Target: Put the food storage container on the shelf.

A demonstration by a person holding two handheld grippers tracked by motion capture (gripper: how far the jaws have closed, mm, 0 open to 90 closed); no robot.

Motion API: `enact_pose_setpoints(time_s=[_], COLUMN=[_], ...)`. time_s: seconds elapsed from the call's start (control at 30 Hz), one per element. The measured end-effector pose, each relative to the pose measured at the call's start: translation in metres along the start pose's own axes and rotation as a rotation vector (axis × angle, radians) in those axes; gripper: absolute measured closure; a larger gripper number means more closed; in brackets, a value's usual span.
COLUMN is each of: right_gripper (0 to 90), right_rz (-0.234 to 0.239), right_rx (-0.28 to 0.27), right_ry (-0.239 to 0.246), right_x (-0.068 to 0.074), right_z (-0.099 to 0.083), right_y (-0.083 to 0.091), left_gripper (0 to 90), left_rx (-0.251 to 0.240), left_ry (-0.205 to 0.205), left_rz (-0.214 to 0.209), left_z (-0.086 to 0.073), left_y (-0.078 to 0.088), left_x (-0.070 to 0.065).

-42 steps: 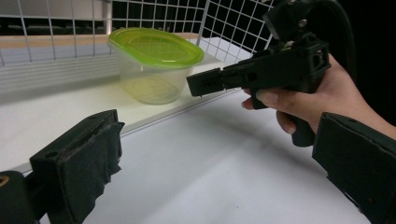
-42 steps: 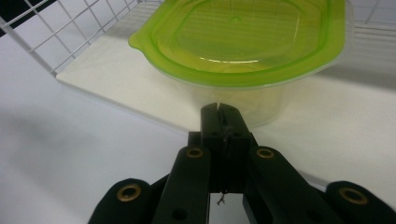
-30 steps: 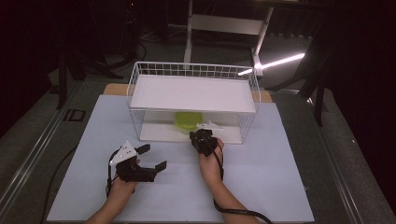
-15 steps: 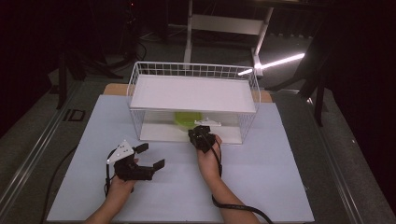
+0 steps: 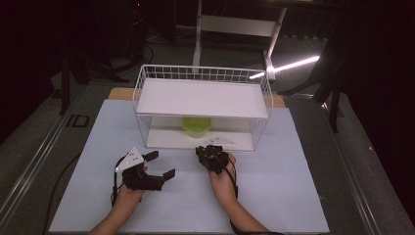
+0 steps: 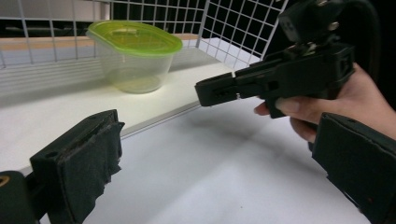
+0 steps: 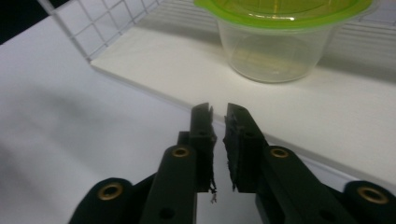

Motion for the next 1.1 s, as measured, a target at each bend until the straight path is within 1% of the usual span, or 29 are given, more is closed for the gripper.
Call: enact_pose_setpoints(time_s=[0.07, 0.1, 0.17, 0.2, 0.27, 0.3, 0.37, 0.4, 0.47, 0.5, 0.53, 0.57, 0.6, 0.67, 0.73, 0.8, 0.9, 0.97, 1.0, 1.1], right_gripper=[73.1, 70.6, 59.6, 55.6, 46.7, 44.3, 39.8, 38.9, 34.5, 30.3, 28.8, 22.5, 19.0, 17.9, 15.3, 15.2, 15.2, 15.2, 15.2, 15.3], right_rz=[-0.002, 0.000, 0.003, 0.007, 0.013, 0.016, 0.021, 0.018, 0.012, 0.017, 0.016, 0.026, 0.033, 0.039, 0.057, 0.059, 0.063, 0.076, 0.073, 0.073], right_rx=[-0.008, -0.013, -0.024, -0.032, -0.039, -0.043, -0.067, -0.070, -0.089, -0.095, -0.096, -0.105, -0.105, -0.098, -0.098, -0.109, -0.120, -0.123, -0.123, -0.120], right_ry=[0.012, 0.009, 0.010, 0.004, -0.004, -0.001, -0.010, -0.002, 0.006, 0.004, 0.009, 0.017, 0.023, 0.036, 0.051, 0.062, 0.063, 0.052, 0.051, 0.067], right_x=[0.000, 0.000, -0.003, -0.004, -0.007, -0.008, -0.010, -0.011, -0.012, -0.012, -0.012, -0.012, -0.012, -0.011, -0.011, -0.011, -0.014, -0.017, -0.019, -0.022], right_z=[-0.001, -0.002, -0.002, -0.002, -0.003, -0.003, -0.003, -0.003, -0.003, -0.003, -0.002, -0.003, -0.003, -0.005, -0.008, -0.010, -0.013, -0.015, -0.016, -0.021], right_y=[0.006, 0.010, 0.015, 0.018, 0.022, 0.024, 0.030, 0.033, 0.038, 0.041, 0.043, 0.048, 0.049, 0.052, 0.056, 0.060, 0.068, 0.072, 0.075, 0.082], left_gripper=[2.3, 2.3, 2.3, 2.3, 2.3, 2.3, 2.3, 2.3, 2.3, 2.3, 2.3, 2.3, 2.3, 2.3, 2.3, 2.3, 2.3, 2.3, 2.3, 2.3], left_rx=[0.001, -0.001, 0.006, 0.009, 0.016, 0.018, 0.021, 0.031, 0.029, 0.031, 0.016, 0.012, 0.011, 0.011, 0.016, 0.014, 0.016, 0.021, 0.021, 0.029], left_ry=[-0.006, -0.008, -0.011, -0.016, -0.012, -0.016, -0.019, -0.025, -0.029, -0.027, -0.023, -0.022, -0.029, -0.034, -0.043, -0.043, -0.050, -0.052, -0.051, -0.057], left_rz=[-0.006, -0.006, -0.011, -0.013, -0.024, -0.025, -0.025, -0.023, -0.021, -0.023, -0.023, -0.025, -0.024, -0.022, -0.019, -0.019, -0.012, -0.009, -0.011, -0.009], left_z=[0.001, 0.002, 0.003, 0.003, 0.004, 0.004, 0.003, 0.003, 0.005, 0.006, 0.010, 0.012, 0.013, 0.016, 0.017, 0.018, 0.018, 0.017, 0.016, 0.014], left_y=[-0.001, -0.001, -0.002, -0.002, -0.002, -0.001, -0.001, -0.001, 0.001, 0.002, 0.005, 0.006, 0.008, 0.011, 0.015, 0.018, 0.024, 0.027, 0.029, 0.032], left_x=[-0.002, -0.003, -0.005, -0.005, -0.007, -0.008, -0.008, -0.008, -0.008, -0.009, -0.010, -0.011, -0.012, -0.014, -0.014, -0.015, -0.016, -0.016, -0.017, -0.018])
Point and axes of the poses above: each handheld gripper's, and its own axes: y roughly backward along the jaws, z roughly out of its top, x roughly to its left, the point moved 3 cm from there along -y, roughly forward along the jaws, and after that the axes turned 3 degrees about -z, right-handed, at the moved point
